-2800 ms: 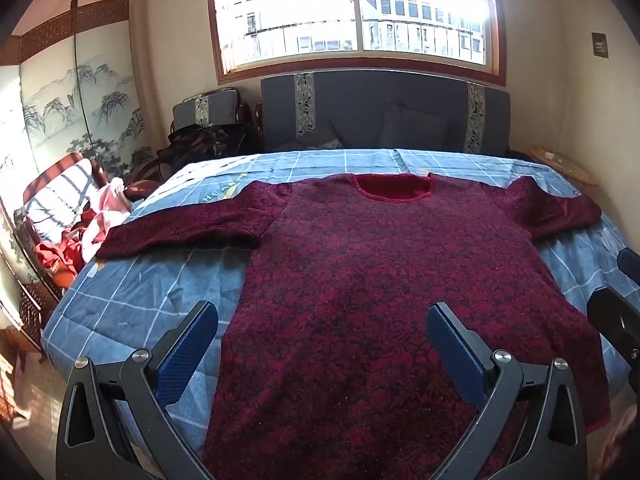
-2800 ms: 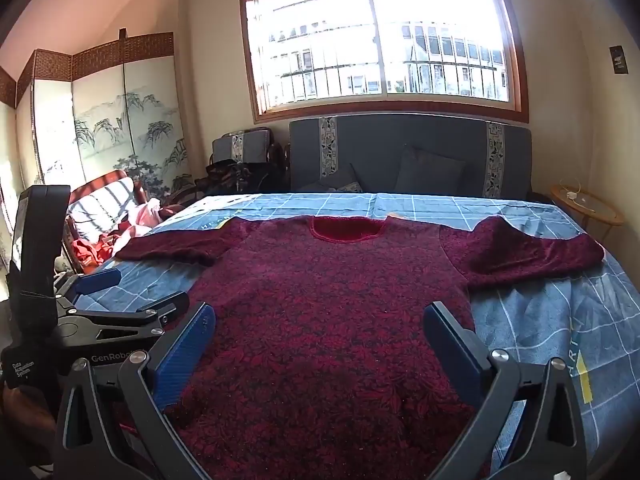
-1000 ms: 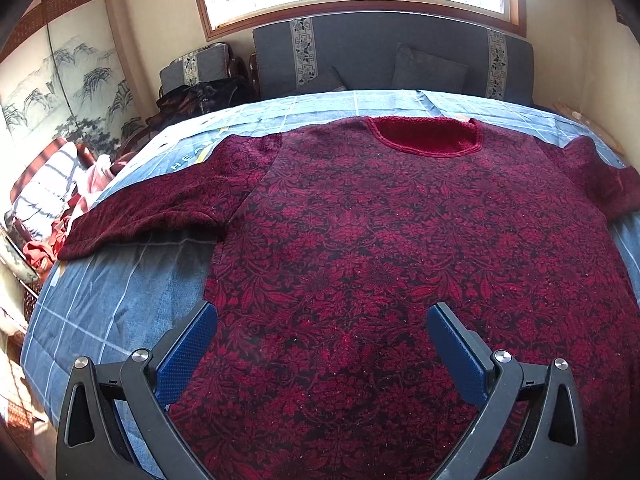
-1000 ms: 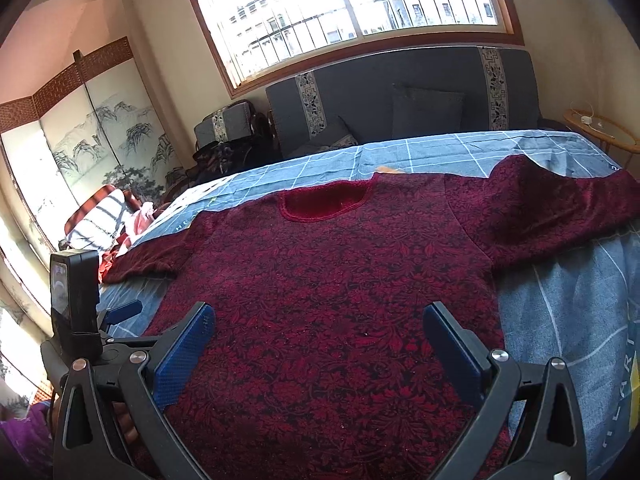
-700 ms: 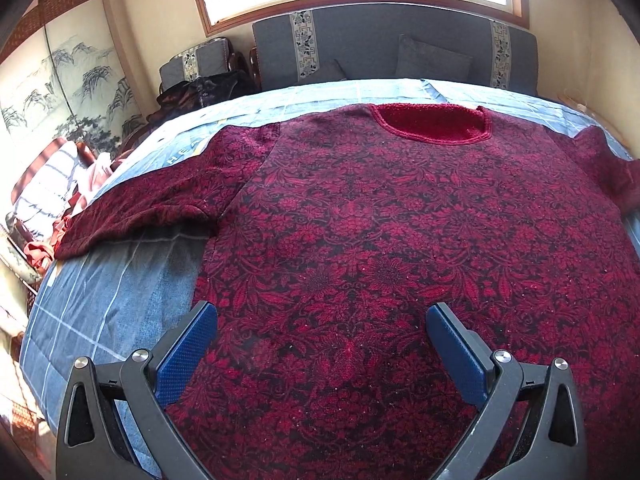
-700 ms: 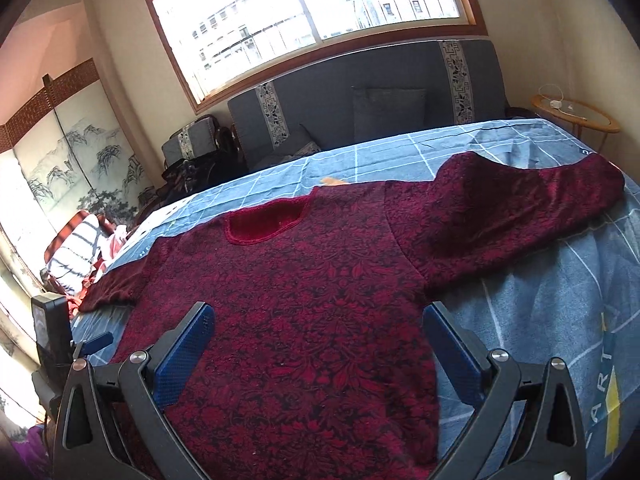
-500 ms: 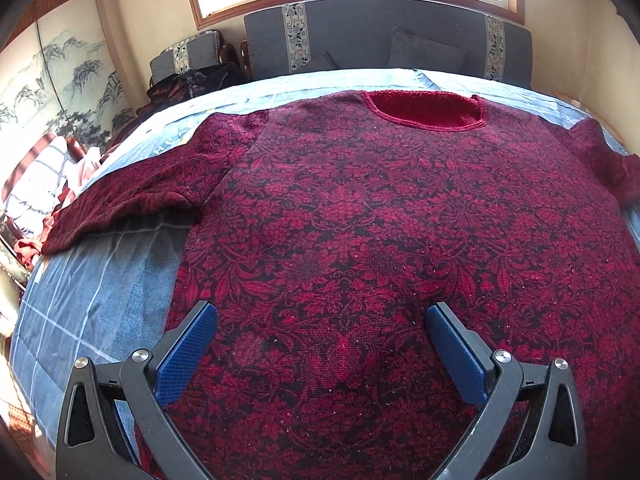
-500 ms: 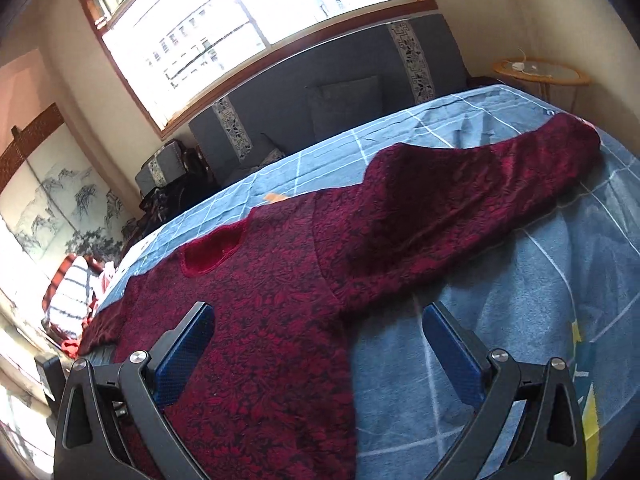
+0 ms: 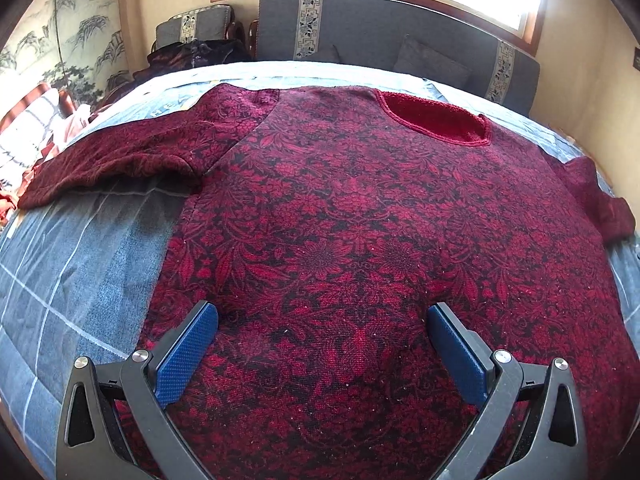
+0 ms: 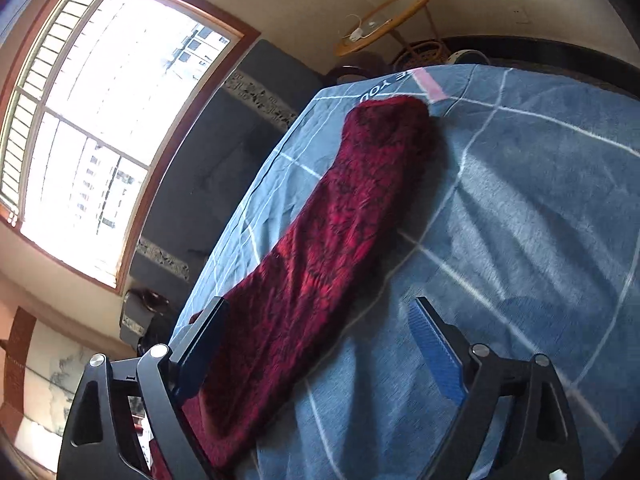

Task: Fold small clothes
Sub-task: 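Grasp the sweater sleeve cuff with the right gripper and lift it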

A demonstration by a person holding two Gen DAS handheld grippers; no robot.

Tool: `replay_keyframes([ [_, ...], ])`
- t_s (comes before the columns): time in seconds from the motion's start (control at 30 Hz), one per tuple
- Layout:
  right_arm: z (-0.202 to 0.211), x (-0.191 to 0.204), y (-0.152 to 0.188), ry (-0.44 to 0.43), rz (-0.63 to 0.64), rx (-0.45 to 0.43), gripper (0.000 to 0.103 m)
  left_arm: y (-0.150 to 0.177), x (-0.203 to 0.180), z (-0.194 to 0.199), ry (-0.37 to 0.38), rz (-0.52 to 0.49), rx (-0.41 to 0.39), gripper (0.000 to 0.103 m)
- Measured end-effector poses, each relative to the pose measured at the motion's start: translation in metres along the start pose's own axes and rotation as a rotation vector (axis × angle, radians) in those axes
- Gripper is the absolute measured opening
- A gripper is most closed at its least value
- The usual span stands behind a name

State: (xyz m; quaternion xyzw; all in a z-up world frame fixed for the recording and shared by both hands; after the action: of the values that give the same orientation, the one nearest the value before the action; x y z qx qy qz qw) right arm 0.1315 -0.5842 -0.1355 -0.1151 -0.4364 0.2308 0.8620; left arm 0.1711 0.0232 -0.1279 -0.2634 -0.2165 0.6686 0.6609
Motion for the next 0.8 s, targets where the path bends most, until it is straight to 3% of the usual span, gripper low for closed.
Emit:
replay_keyframes([
  [0.2, -0.016, -0.029, -0.041, 0.006, -0.097, -0.002, 0.081, 0.001, -0.002, 0.000, -0.009, -0.006, 0.003, 0.103],
  [0.37, -0.024, -0.036, -0.060, 0.000, -0.076, 0.011, 0.080, 0.001, -0.002, -0.001, -0.010, -0.007, 0.005, 0.103],
  [0.8, -0.050, -0.029, -0.081, -0.005, -0.090, 0.060, 0.076, 0.000, -0.002, -0.004, -0.014, -0.009, 0.010, 0.103],
])
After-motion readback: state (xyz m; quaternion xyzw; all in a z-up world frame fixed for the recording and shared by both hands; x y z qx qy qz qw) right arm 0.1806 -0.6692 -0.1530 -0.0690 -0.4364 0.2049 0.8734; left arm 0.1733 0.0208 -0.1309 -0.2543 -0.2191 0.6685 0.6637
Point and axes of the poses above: each gripper's, at about its wrist camera, not at the fingertips, and z roughly against the way its jaws point, x to its left, y to its underside, the point moved 1 cm from there along -z, roughly the way its jaws point, and after that the axes turned 2 degrees about -x, right-handed, at the moved point
